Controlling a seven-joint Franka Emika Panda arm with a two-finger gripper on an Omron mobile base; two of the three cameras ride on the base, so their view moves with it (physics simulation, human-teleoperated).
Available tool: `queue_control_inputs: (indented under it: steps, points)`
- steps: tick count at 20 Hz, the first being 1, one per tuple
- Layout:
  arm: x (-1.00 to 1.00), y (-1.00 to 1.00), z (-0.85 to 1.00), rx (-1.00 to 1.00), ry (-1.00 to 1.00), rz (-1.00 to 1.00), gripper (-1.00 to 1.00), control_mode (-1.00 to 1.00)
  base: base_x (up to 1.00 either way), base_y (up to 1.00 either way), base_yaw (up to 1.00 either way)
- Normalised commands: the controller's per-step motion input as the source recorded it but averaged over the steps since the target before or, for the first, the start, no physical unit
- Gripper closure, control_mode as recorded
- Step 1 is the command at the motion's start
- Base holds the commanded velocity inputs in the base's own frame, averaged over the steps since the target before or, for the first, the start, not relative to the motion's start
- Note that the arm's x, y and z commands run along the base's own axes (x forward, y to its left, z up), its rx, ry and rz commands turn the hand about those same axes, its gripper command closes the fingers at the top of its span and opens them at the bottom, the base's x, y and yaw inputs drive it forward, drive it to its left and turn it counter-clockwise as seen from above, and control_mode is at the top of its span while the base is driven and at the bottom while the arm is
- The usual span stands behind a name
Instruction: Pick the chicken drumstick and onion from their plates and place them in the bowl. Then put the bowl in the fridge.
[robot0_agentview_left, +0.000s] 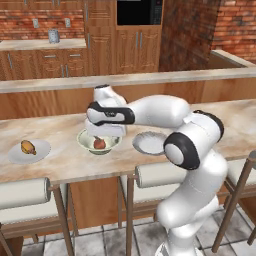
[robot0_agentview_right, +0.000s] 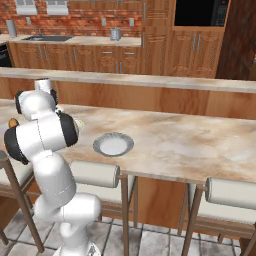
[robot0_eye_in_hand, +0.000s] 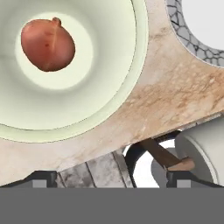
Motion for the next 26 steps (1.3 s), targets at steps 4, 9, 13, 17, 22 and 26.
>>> queue_control_inputs:
  steps: [4,9,13,17,22,26]
  points:
    - [-0.52,-0.46,0.14,0.12,-0.09,0.15,-1.00,-1.00,0.00,0.00,0.00]
    - [-0.19,-0.17,0.18,0.07,0.08,0.12,-1.00,-1.00,0.00,0.00,0.00]
    - [0.00,0.00,0.00,0.00,0.00,0.00,-1.00,-1.00,0.00,0.00,0.00]
    - [0.00,0.00,0.00,0.00,0.00,0.00,-1.00,-1.00,0.00,0.00,0.00]
    - [0.00,0.00,0.00,0.00,0.00,0.00,-1.00,-1.00,0.00,0.00,0.00]
    - [0.00,0.00,0.00,0.00,0.00,0.00,-1.00,-1.00,0.00,0.00,0.00]
